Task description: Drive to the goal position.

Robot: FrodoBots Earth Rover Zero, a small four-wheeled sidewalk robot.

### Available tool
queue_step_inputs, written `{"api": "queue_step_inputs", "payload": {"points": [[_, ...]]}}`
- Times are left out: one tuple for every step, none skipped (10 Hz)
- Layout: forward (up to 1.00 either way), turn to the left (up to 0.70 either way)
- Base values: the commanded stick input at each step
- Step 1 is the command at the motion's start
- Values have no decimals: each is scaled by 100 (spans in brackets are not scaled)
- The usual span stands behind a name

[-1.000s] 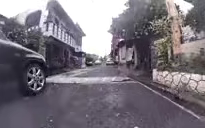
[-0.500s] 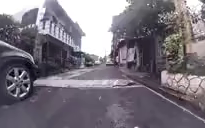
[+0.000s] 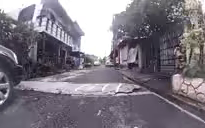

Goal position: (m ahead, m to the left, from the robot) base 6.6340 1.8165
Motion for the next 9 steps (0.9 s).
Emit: {"api": "queue_step_inputs", "payload": {"points": [[100,0],[100,0],[100,0],[100,0],[100,0],[100,0],[100,0],[100,0],[100,0]]}}
